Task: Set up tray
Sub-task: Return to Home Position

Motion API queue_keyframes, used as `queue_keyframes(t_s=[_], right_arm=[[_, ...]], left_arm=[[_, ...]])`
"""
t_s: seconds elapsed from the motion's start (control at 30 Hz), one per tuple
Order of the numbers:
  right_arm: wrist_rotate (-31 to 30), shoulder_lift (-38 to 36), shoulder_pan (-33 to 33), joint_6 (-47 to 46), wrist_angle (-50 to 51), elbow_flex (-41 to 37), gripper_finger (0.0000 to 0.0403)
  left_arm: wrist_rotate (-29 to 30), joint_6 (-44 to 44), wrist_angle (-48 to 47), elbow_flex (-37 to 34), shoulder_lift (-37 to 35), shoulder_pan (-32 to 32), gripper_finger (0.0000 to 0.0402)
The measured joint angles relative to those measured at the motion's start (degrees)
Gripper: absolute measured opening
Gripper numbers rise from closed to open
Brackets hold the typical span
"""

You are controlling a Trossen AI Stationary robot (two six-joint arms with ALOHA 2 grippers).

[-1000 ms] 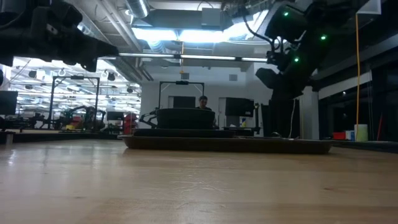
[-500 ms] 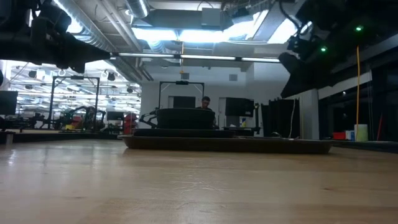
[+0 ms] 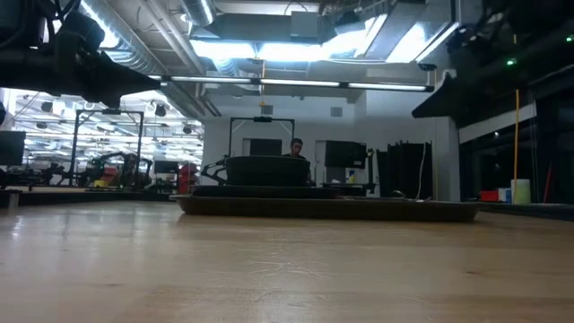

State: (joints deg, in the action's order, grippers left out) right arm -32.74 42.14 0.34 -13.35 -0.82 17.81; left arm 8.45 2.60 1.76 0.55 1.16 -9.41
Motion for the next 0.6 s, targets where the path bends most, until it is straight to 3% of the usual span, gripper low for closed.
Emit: queue_keyframes(t_s=[0.27, 0.6], right_arm=[[8.49, -13.69, -0.04, 10.45, -1.62, -5.92, 0.0006], [26.04, -28.81, -0.04, 18.46, -2.45, -12.59, 0.0006]], left_arm=[[-0.66, -3.33, 0.06, -0.02, -0.04, -0.51, 0.0004], [-0.64, 0.16, 0.10, -0.04, -0.02, -0.51, 0.0004]])
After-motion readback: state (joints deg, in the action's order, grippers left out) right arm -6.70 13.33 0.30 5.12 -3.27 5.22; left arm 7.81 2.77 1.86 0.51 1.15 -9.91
